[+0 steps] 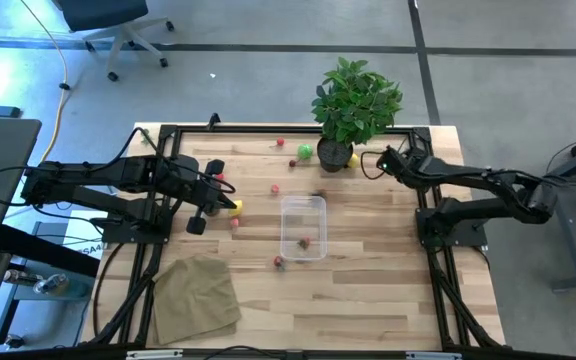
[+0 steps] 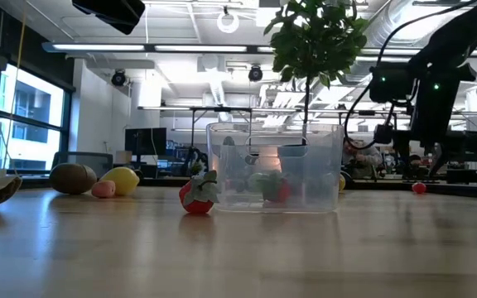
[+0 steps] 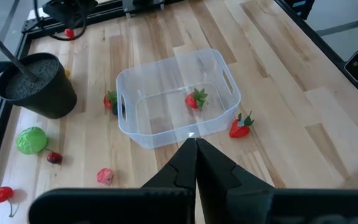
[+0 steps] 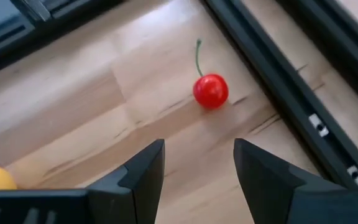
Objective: Pick and placing Produce into tupperware
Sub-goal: Put the red cherry into the transparent container
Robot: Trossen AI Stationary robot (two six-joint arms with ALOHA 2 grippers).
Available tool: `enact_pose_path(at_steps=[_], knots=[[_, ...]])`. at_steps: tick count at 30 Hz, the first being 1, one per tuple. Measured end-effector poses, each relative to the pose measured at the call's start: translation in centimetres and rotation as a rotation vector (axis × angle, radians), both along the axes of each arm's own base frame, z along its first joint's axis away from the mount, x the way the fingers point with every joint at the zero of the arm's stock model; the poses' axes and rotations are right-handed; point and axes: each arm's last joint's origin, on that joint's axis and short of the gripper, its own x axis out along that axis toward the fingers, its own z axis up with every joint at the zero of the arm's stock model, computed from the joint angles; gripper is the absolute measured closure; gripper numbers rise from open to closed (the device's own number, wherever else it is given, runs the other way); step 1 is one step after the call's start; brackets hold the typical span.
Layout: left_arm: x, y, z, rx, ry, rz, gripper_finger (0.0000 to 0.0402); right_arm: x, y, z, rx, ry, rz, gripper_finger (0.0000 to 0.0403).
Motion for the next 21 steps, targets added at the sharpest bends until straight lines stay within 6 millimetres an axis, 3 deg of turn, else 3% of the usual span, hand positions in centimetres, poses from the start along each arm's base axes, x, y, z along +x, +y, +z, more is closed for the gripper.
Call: enact_pose_path(at_steps=[5, 21], knots=[[0.0, 0.0, 0.0, 0.000, 0.000, 0.000, 0.0401, -0.4, 0.0, -0.4, -0.022, 0.022, -0.021, 0.0218], [0.0, 0.0, 0.0, 0.000, 0.000, 0.000, 0.0401, -1.5, -3.0, -1.2, 0.032, -0.021, -0.085, 0.0218]])
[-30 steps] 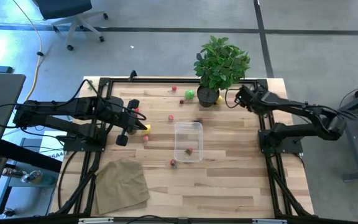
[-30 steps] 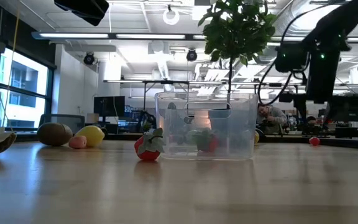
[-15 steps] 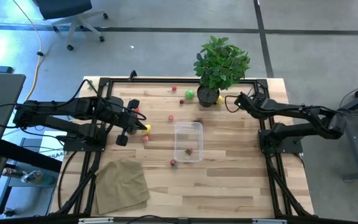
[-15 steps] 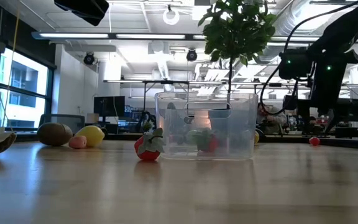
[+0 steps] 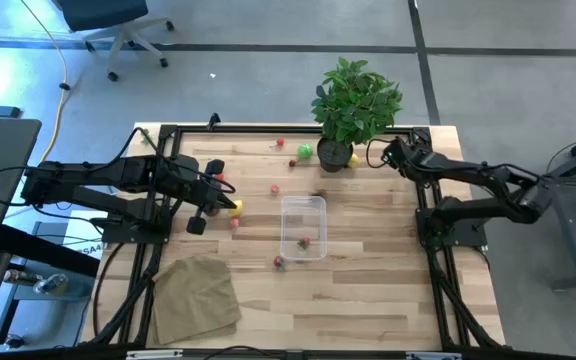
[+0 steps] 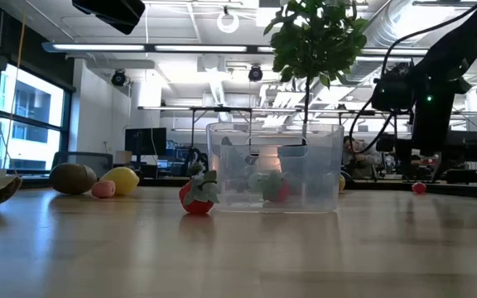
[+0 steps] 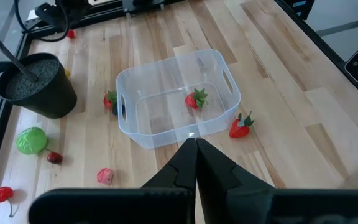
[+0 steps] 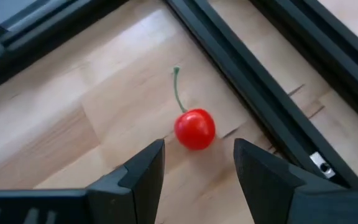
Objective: Pick and placing Produce into tupperware
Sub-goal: Put the red cherry into the transparent container
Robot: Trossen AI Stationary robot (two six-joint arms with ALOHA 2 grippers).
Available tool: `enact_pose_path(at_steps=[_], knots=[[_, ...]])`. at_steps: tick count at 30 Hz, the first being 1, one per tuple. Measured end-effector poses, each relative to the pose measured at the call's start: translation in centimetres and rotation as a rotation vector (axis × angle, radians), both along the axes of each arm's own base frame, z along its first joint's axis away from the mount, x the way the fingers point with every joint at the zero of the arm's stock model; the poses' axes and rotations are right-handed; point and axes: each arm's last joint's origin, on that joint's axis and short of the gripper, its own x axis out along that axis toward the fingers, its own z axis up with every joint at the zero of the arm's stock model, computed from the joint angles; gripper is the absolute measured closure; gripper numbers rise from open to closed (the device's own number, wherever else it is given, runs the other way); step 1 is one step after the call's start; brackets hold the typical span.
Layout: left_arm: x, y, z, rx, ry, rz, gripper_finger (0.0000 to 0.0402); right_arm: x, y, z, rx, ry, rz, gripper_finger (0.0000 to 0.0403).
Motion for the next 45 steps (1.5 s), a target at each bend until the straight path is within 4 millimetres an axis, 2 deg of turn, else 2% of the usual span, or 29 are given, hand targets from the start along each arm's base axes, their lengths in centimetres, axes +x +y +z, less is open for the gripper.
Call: enact_pose_path(at_steps=[17, 33, 45], knots=[[0.0, 0.0, 0.0, 0.000, 0.000, 0.000, 0.0401, 0.8, -0.9, -2.2, 0.017, 0.031, -0.054, 0.0218], [0.0, 0.0, 0.0, 0.000, 0.000, 0.000, 0.0401, 0.4, -1.6, -2.2, -0.042, 0.063, -0.096, 0.0218], [0.0, 0.0, 0.0, 0.000, 0.000, 0.000, 0.0401, 0.1, -2.1, -2.3, -0.005, 0.072, -0.033, 0.0264]])
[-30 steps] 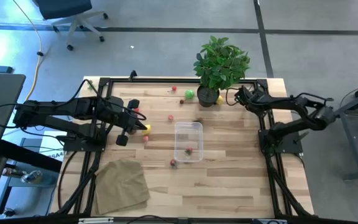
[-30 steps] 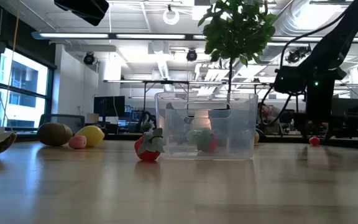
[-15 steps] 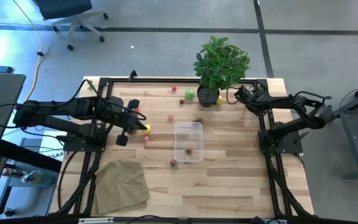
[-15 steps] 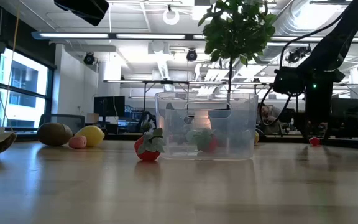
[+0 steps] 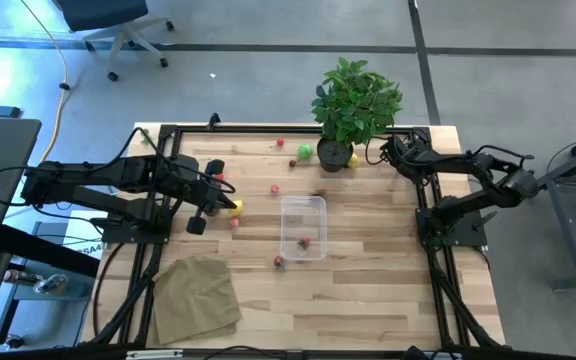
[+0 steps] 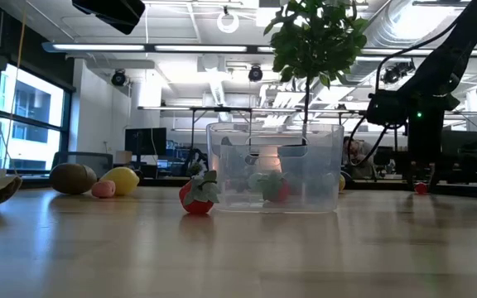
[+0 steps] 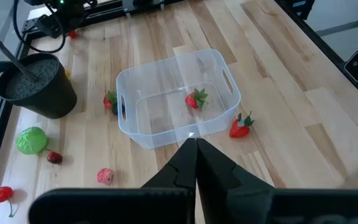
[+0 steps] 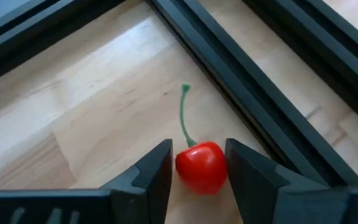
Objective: Pick and placing Produce into tupperware
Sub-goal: Put the red cherry into the transparent container
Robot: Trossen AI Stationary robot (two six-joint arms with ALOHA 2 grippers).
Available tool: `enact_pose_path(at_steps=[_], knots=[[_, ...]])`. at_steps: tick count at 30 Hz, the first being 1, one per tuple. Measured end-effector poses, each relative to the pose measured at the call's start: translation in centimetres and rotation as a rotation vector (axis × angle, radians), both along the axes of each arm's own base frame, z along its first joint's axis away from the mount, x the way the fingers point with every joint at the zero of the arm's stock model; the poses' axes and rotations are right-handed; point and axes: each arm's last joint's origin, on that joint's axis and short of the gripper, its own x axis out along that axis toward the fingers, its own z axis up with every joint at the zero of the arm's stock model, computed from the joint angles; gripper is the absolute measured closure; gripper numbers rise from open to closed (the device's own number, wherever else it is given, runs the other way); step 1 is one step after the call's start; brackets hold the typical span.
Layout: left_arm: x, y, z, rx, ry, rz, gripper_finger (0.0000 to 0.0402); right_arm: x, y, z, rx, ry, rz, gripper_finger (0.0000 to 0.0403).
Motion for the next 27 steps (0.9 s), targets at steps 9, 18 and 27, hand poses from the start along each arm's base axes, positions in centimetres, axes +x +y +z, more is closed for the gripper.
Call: enact_pose_path(at_steps=[9, 18, 27], knots=[[0.0, 0.0, 0.0, 0.000, 0.001, 0.000, 0.0401, 0.2, -0.2, -1.2, 0.055, 0.048, 0.021, 0.0265], [0.0, 0.0, 0.0, 0.000, 0.001, 0.000, 0.0401, 0.1, -0.2, -1.2, 0.058, 0.046, 0.026, 0.0272], [0.0, 0.0, 0.0, 0.000, 0.001, 0.000, 0.0401, 0.4, 0.1, -1.2, 0.065, 0.047, 0.048, 0.0304]])
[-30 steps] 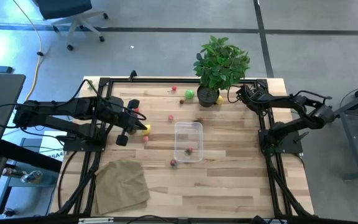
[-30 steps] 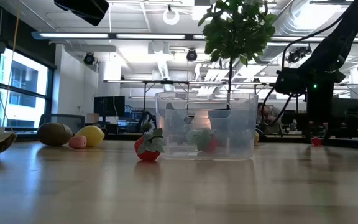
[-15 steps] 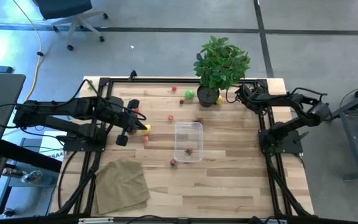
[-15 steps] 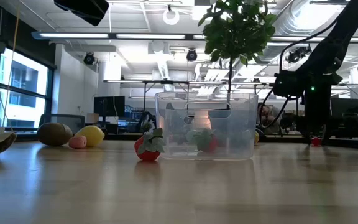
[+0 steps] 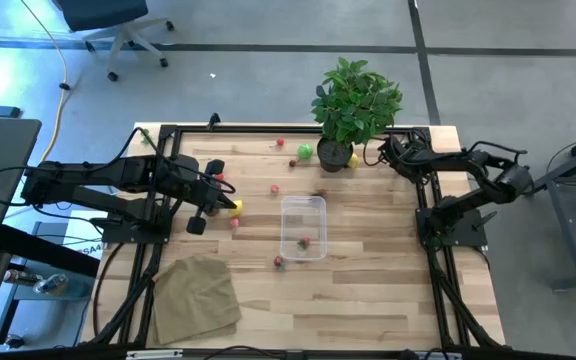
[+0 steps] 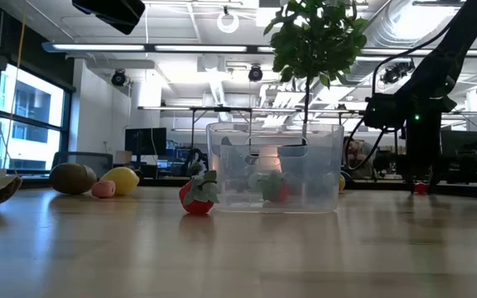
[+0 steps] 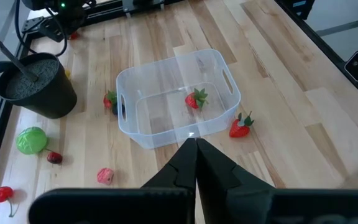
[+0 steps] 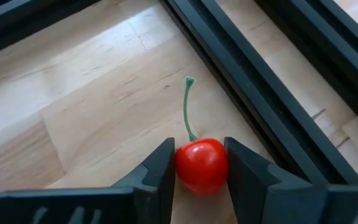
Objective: Pick and placing Produce into tupperware
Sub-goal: Put the red cherry into the transparent container
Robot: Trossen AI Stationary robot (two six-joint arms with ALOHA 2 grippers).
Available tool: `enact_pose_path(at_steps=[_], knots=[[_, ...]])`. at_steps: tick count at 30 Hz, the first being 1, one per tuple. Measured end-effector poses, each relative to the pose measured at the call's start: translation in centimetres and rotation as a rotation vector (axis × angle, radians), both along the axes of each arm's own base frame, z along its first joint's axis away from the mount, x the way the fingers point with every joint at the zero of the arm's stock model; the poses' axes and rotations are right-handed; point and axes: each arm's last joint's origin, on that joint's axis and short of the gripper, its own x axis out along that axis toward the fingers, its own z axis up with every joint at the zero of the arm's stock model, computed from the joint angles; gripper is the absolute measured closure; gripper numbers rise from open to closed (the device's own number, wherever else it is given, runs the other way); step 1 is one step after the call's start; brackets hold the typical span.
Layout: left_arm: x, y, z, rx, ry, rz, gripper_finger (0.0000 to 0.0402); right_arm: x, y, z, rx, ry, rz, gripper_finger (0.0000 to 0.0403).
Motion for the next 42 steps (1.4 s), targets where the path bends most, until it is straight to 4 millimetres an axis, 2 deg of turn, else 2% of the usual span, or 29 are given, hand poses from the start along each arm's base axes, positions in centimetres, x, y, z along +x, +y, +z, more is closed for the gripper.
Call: enact_pose_path(at_steps=[6, 15, 21, 26, 33, 37, 42], knots=[[0.0, 0.0, 0.0, 0.000, 0.000, 0.000, 0.0401, 1.1, -0.2, 0.8, 0.018, 0.032, 0.074, 0.0304], [0.0, 0.0, 0.0, 0.000, 0.000, 0.000, 0.0401, 3.1, -1.3, 2.9, 0.086, -0.035, 0.261, 0.0304], [0.0, 0.0, 0.0, 0.000, 0.000, 0.000, 0.0401, 5.1, -0.4, 4.6, 0.152, 0.043, 0.413, 0.0304], [0.0, 0.0, 0.0, 0.000, 0.000, 0.000, 0.0401, 6.8, 1.4, 6.6, 0.275, 0.151, 0.623, 0.0304], [0.0, 0.0, 0.0, 0.000, 0.000, 0.000, 0.0401, 9.0, 5.3, 10.0, 0.478, 0.263, 0.932, 0.0304], [0.0, 0.0, 0.0, 0.000, 0.000, 0.000, 0.0401, 9.6, 7.9, 11.6, 0.615, 0.286, 1.074, 0.0304], [0.0, 0.0, 0.0, 0.000, -0.001, 0.000, 0.0401, 9.7, 11.2, 12.6, 0.803, 0.284, 1.240, 0.0304]])
